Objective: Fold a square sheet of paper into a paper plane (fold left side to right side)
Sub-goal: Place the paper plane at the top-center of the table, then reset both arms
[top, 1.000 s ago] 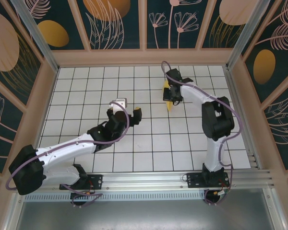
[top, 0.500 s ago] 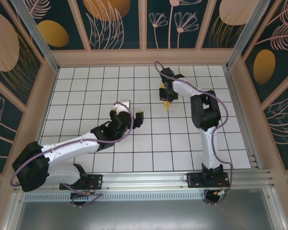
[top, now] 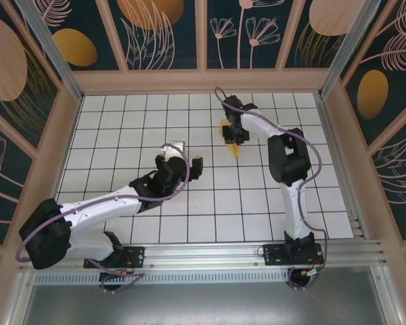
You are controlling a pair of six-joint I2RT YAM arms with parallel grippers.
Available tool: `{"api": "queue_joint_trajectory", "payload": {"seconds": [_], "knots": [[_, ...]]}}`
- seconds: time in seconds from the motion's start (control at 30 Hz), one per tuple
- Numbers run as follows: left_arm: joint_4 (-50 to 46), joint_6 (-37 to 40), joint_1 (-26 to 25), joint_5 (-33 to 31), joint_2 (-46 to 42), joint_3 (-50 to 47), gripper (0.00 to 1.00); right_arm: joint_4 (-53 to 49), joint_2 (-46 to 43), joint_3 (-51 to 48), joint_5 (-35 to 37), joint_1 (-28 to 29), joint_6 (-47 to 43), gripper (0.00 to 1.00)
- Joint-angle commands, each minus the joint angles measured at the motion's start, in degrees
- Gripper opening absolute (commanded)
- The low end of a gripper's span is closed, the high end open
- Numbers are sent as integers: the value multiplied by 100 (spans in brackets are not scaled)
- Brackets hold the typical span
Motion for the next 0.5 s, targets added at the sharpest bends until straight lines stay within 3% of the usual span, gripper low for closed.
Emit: {"api": "queue_joint_trajectory", "payload": {"seconds": [0.0, 0.23, 0.37, 0.47], "knots": [[53, -81, 107, -172, 4, -38, 98, -317, -687, 56, 176, 89, -31, 37], [198, -289, 679, 39, -453, -456, 99, 32, -2123, -995, 410, 101, 133, 57], [256, 145, 894, -655, -860, -572, 98, 1010, -3419, -2310, 519, -175, 185, 66], [735, 762, 989, -1425, -1102, -781, 99, 2071, -4509, -3590, 286, -742, 271, 74]]}}
